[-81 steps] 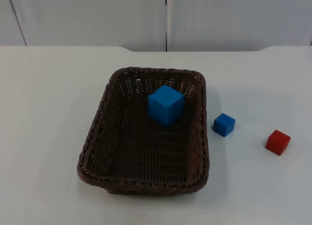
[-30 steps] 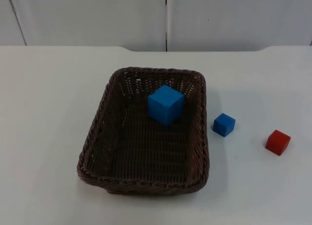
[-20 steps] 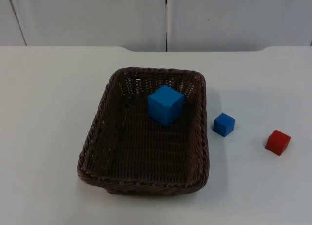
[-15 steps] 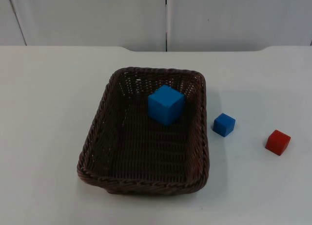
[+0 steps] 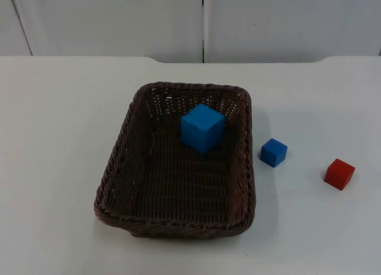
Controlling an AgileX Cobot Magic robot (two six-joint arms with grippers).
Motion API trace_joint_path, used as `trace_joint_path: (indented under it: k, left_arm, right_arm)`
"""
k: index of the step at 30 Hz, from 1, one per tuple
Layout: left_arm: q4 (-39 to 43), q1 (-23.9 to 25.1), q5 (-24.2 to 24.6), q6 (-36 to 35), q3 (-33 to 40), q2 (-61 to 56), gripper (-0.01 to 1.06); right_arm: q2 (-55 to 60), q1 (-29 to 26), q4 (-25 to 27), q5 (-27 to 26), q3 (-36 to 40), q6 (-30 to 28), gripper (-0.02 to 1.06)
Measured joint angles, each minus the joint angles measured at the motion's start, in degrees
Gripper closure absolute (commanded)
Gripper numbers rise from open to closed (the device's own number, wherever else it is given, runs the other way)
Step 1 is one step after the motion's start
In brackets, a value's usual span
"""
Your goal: Pick up the basket with the left hand and place the largest block into the basket with the right hand.
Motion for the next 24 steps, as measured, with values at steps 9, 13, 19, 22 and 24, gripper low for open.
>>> trace_joint_path:
  k: [9, 13, 19, 22, 24]
  left_arm:
    - [0.0, 0.0, 0.0, 0.0, 0.0, 0.0, 0.0]
    - [0.0, 0.0, 0.1, -0.1, 0.0, 0.0, 0.0]
    - [0.0, 0.0, 0.1, -0.1, 0.0, 0.0, 0.0]
    - [0.0, 0.0, 0.1, -0.1, 0.0, 0.0, 0.0]
    - [0.0, 0.0, 0.1, -0.1, 0.0, 0.0, 0.0]
  right_arm:
    - [0.0, 0.0, 0.0, 0.0, 0.0, 0.4, -0.01]
    - [0.0, 0.0, 0.0, 0.0, 0.0, 0.4, -0.01]
    - [0.0, 0.0, 0.0, 0.0, 0.0, 0.4, -0.01]
    - [0.0, 0.0, 0.0, 0.0, 0.0, 0.4, -0.01]
    - [0.0, 0.0, 0.1, 0.0, 0.0, 0.4, -0.01]
